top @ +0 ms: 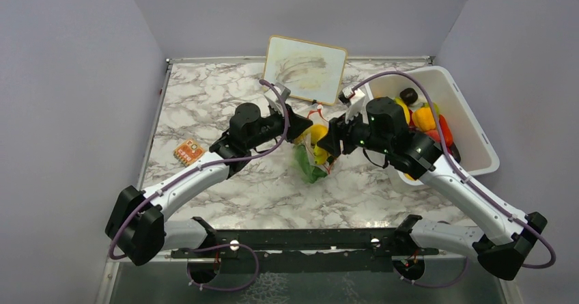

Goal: Place the food in the zip-top bag and seal the zipper
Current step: Place the fake fruit in the zipper food storage bag.

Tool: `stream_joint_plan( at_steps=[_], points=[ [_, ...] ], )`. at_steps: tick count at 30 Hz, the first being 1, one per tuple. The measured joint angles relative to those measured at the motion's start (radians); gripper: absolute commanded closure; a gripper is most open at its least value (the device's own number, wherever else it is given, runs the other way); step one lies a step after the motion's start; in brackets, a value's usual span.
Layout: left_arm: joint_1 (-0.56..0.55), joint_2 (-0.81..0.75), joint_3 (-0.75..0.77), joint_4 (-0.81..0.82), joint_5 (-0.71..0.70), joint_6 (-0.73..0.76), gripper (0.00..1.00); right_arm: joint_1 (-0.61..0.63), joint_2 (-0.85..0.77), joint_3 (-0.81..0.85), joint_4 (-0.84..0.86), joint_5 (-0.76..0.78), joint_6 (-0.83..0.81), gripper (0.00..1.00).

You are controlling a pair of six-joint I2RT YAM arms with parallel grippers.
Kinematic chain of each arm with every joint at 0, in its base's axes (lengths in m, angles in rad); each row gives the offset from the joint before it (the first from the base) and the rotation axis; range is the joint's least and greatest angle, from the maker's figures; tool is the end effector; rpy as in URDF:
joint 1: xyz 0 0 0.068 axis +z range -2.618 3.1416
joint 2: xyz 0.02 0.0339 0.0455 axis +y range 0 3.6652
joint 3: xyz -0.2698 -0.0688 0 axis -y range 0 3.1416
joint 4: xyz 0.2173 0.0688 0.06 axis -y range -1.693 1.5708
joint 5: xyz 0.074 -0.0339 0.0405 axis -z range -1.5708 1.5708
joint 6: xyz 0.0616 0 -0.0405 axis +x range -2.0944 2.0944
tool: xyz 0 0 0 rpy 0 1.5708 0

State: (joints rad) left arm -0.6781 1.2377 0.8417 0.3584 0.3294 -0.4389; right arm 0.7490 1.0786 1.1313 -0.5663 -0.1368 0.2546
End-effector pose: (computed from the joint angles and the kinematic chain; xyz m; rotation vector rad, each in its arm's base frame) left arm 0.2115 -0.1959 0.3350 0.4745 1.6604 -1.1106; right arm 0.1583 0.1586 0.3563 -0.6142 2.0795 0.7388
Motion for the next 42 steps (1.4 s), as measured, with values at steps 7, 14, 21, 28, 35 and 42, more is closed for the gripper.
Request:
stream_joint_plan(
  at_steps=[7,14,21,28,35,42],
  points=[
    [0.000,0.038,0.017,0.000,0.000,-0.023,1.00,0.000,-0.006,-0.014,-0.010,-0.011,-0.065,0.36],
    [0.000,0.042,0.018,0.000,0.000,-0.045,1.00,0.000,-0.012,-0.015,-0.010,-0.005,-0.002,0.31],
    [0.000,0.042,0.031,-0.002,-0.002,-0.068,1.00,0.000,-0.016,-0.018,-0.019,0.077,0.032,0.34],
    [0.000,0.047,0.052,-0.008,-0.010,-0.087,1.00,0.006,-0.014,-0.018,-0.020,0.102,0.042,0.33],
    [0.000,0.059,0.067,-0.014,-0.021,-0.091,1.00,0.038,0.014,-0.037,-0.009,0.110,0.063,0.37],
    [0.000,0.059,0.067,-0.017,-0.026,-0.091,1.00,0.062,0.067,-0.037,-0.011,0.201,0.055,0.61]
  ],
)
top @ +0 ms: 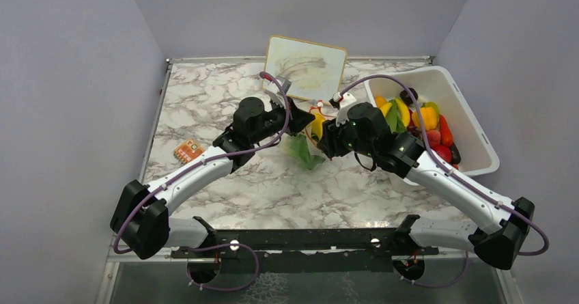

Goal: Place the food in the zip-top bag and seal the zipper
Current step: Place the fake fruit in the zipper food storage bag.

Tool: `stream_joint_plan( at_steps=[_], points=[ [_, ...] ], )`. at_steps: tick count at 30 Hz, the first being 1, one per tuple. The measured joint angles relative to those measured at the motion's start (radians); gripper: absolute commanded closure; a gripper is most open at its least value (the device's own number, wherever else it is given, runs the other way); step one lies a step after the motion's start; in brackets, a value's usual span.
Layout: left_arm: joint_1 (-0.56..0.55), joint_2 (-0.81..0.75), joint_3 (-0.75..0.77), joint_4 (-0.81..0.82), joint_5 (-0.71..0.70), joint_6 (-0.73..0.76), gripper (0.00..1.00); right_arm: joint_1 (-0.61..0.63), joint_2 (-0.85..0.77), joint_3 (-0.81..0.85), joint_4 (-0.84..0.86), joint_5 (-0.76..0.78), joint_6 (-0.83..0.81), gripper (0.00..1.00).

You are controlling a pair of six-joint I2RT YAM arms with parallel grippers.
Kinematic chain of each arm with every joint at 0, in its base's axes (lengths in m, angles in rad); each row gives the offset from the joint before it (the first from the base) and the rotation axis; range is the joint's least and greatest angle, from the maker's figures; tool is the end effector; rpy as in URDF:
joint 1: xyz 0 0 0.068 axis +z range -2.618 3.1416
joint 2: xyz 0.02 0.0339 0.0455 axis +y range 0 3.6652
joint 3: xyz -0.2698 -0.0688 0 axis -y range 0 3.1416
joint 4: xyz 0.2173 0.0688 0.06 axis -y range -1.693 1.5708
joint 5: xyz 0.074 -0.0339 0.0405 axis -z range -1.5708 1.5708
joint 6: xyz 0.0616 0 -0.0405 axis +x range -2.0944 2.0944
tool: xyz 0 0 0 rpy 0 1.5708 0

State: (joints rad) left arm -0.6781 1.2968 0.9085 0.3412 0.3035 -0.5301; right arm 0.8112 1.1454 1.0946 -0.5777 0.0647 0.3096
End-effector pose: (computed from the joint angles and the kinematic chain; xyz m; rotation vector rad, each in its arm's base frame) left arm 0.2248 -0.2047 0.3402 0.3796 1.7068 -1.1553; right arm 0.1670 0.1701 0.3285 -0.5233 2.1921 0.5484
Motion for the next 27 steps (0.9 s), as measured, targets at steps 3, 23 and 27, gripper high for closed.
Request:
stream_joint_plan(
  at_steps=[3,23,27],
  points=[
    [0.000,0.001,0.000,-0.002,0.000,0.000,1.00,0.003,0.001,0.001,0.003,0.050,-0.026,0.73],
    [0.003,0.048,0.034,-0.002,0.076,-0.007,1.00,0.006,-0.102,-0.274,0.515,0.097,-0.192,0.99],
    [0.004,0.048,0.034,-0.003,0.093,-0.011,1.00,0.006,-0.103,-0.325,0.589,0.092,-0.188,0.99]
  ],
)
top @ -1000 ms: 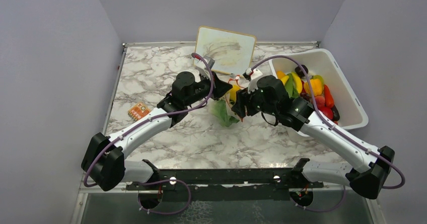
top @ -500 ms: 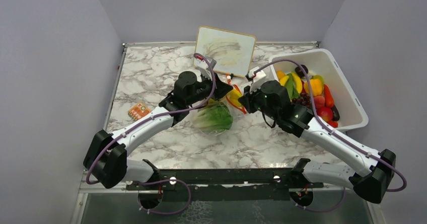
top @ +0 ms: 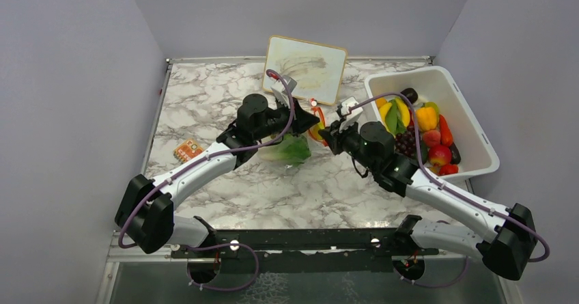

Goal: Place the food in the zip-top bag and seal the zipper
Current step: Place the fake fruit in the zipper food storage bag.

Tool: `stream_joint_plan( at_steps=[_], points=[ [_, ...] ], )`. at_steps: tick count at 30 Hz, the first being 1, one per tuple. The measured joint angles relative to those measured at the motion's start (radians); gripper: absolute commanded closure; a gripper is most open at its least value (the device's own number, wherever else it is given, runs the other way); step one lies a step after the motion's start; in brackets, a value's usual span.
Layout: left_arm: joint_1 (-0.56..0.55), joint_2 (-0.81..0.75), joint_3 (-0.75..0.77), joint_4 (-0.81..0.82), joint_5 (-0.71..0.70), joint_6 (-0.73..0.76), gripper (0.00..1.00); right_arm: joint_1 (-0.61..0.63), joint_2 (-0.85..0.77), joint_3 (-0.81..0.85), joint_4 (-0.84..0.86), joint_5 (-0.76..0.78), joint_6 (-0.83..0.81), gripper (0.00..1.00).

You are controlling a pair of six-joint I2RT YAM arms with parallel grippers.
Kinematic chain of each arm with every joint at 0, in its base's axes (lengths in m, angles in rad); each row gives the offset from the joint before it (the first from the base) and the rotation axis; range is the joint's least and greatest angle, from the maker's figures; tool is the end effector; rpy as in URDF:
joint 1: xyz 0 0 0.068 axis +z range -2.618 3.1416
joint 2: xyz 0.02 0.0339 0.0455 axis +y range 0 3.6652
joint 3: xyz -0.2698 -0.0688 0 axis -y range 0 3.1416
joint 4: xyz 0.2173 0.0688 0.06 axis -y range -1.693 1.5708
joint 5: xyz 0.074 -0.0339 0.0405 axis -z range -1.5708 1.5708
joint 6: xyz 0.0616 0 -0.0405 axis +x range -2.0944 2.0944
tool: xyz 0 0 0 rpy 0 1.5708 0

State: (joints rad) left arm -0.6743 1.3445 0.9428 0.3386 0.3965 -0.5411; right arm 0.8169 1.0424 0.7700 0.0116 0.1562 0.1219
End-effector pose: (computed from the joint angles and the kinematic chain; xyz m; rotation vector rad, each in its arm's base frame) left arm 0.2300 -0.2143 0.3384 0.4464 1.7266 -1.2284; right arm 0.1711 0.1682 0.3111 -0.5272 1.7831 0.5154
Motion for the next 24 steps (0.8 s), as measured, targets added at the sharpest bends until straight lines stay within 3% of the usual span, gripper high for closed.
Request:
stream_joint_plan(
  at_steps=[10,18,24],
  points=[
    [0.006,0.000,0.005,-0.003,0.124,-0.005,1.00,-0.003,-0.030,-0.067,0.128,-0.066,0.054,0.99],
    [0.036,-0.009,0.017,-0.003,0.261,-0.055,1.00,-0.007,-0.157,-0.220,0.285,-0.209,-0.144,0.99],
    [0.049,-0.011,0.065,-0.015,0.314,-0.075,1.00,-0.007,-0.111,-0.240,0.394,-0.278,-0.206,0.99]
  ],
)
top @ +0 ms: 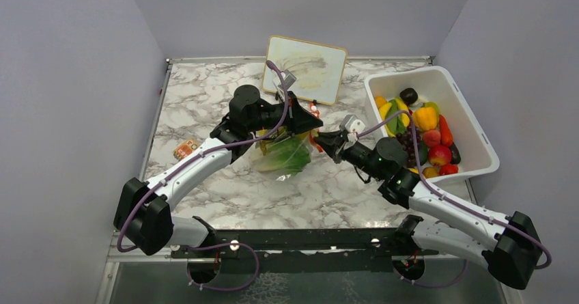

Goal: Place the food in the zip-top bag and seal the zipper
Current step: Place the fake fruit in the zipper food storage bag.

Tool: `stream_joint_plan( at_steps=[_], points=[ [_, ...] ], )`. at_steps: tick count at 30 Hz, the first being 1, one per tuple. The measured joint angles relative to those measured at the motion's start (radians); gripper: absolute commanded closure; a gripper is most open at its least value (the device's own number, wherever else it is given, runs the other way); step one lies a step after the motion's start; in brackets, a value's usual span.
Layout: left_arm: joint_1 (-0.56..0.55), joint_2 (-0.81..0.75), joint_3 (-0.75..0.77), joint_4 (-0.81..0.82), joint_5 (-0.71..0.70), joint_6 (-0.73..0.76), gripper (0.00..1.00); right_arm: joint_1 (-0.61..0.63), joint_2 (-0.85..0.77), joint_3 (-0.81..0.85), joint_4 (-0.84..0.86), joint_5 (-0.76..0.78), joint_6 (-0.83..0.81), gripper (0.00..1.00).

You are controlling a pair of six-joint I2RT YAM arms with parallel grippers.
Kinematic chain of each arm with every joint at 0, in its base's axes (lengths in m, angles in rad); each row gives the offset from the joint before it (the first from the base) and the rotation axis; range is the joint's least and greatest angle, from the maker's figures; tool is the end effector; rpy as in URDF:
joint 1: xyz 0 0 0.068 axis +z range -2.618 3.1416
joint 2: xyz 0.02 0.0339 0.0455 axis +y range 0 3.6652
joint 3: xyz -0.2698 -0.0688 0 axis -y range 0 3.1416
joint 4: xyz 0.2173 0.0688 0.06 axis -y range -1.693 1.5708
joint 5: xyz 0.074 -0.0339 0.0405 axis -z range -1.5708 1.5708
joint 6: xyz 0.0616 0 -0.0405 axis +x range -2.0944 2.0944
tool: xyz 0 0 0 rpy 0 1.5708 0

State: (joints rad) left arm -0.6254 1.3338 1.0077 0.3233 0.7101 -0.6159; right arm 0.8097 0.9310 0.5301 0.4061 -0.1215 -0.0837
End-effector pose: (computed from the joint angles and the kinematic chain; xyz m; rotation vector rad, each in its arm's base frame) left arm 0.2217 -0.2096 0.3626 0.6303 1.6802 -1.4838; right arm 0.1446 0.1627 0.3011 -0.7802 1.4022 0.6627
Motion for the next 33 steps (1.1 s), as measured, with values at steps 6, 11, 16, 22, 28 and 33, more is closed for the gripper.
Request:
stream_joint_plan(
  at_steps=[6,11,16,22,28,33],
  points=[
    [0.005,-0.003,0.008,0.010,0.035,-0.005,1.00,0.000,0.067,0.079,0.019,-0.059,0.030,0.99],
    [0.010,-0.007,0.008,0.005,0.054,-0.020,1.00,-0.005,0.113,0.080,0.069,-0.077,0.067,0.99],
    [0.010,-0.007,0.012,0.006,0.077,-0.039,1.00,-0.011,0.118,0.047,0.148,-0.102,0.085,0.99],
    [0.010,-0.007,0.027,0.027,0.117,-0.068,1.00,-0.024,0.127,0.020,0.245,-0.139,0.095,0.99],
    [0.008,-0.007,0.042,0.043,0.167,-0.084,1.00,-0.081,0.127,0.038,0.237,-0.229,0.098,0.98],
    [0.008,-0.007,0.051,0.046,0.188,-0.094,1.00,-0.097,0.156,0.050,0.278,-0.327,0.106,0.94]
  ],
)
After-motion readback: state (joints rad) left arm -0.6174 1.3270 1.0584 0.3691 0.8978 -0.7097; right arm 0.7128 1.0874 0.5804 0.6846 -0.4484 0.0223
